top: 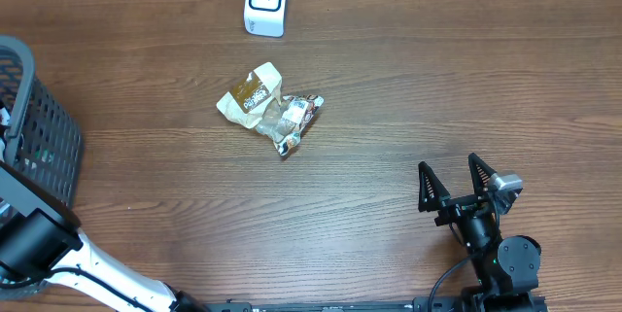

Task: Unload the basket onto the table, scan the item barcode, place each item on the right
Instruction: 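Reach the left gripper back into the basket and grasp a mint tin, then carry the mint tin out and release it beside the snack bag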

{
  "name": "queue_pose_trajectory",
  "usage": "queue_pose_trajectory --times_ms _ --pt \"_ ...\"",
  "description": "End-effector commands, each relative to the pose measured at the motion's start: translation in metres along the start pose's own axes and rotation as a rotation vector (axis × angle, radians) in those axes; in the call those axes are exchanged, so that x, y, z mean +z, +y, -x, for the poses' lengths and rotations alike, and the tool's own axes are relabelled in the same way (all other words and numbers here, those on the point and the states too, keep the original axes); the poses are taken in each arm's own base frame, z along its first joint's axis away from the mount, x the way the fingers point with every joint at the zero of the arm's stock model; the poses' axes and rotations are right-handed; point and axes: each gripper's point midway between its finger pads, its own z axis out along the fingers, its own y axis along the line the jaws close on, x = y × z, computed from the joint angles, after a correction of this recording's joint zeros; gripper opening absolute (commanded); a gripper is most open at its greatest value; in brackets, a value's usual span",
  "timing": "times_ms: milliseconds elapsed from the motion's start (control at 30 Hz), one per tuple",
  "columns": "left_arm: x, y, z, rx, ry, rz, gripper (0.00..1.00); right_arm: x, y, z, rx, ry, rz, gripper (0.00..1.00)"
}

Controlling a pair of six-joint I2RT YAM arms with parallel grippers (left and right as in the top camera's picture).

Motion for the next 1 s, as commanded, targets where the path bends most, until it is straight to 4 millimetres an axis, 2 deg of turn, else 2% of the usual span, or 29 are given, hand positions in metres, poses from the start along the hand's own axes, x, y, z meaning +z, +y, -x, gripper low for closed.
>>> queue_pose_trajectory --times_ms 0,67,133,233,267,367,400,500,533,600,633,700,767,800,833,967 --pt "-0.041 0.001 0.030 -0.019 -0.067 0.037 0.04 0.000 -0.003 -0.001 -0.001 -0.008 -0.012 1.00" --pt "-0.074 0.001 0.050 -0.021 -0.127 0.044 0.04 0.000 -0.003 -0.001 -0.001 -0.008 -0.012 1.00" --pt "-0.130 0.000 0.077 -0.069 -0.239 0.052 0.04 0.000 -0.003 -0.001 -0.001 -0.008 -0.012 1.00" --pt "-0.204 -0.005 0.099 -0.181 -0.386 0.029 0.04 0.000 -0.003 -0.001 -0.001 -0.008 -0.012 1.00" --pt "-0.235 -0.012 0.104 -0.231 -0.450 -0.011 0.04 0.000 -0.003 -0.001 -0.001 -0.008 -0.012 1.00" --pt "-0.313 -0.048 0.110 -0.229 -0.597 -0.196 0.04 0.000 -0.003 -0.001 -0.001 -0.008 -0.012 1.00" --pt "-0.346 -0.071 0.106 -0.184 -0.643 -0.303 0.04 0.000 -0.003 -0.001 -0.001 -0.008 -0.012 1.00" --pt "-0.403 -0.123 0.082 -0.069 -0.688 -0.482 0.04 0.000 -0.003 -0.001 -0.001 -0.008 -0.012 1.00" --pt "-0.414 -0.145 0.068 -0.034 -0.672 -0.520 0.04 0.000 -0.003 -0.001 -0.001 -0.008 -0.012 1.00" --pt "-0.419 -0.181 0.047 0.033 -0.614 -0.580 0.04 0.000 -0.003 -0.001 -0.001 -0.008 -0.012 1.00" --pt "-0.418 -0.194 0.039 0.064 -0.588 -0.601 0.04 0.000 -0.003 -0.001 -0.001 -0.008 -0.012 1.00" --pt "-0.410 -0.238 0.012 0.158 -0.484 -0.665 0.04 0.000 -0.003 -0.001 -0.001 -0.008 -0.012 1.00" --pt "-0.393 -0.290 -0.022 0.275 -0.355 -0.721 0.04 0.000 -0.003 -0.001 -0.001 -0.008 -0.012 1.00" --pt "-0.387 -0.304 -0.032 0.305 -0.319 -0.734 0.04 0.000 -0.003 -0.001 -0.001 -0.008 -0.012 1.00" --pt "-0.374 -0.332 -0.052 0.366 -0.252 -0.753 0.04 0.000 -0.003 -0.001 -0.001 -0.008 -0.012 1.00" --pt "-0.328 -0.400 -0.109 0.531 -0.080 -0.729 0.04 0.000 -0.003 -0.001 -0.001 -0.008 -0.012 1.00"
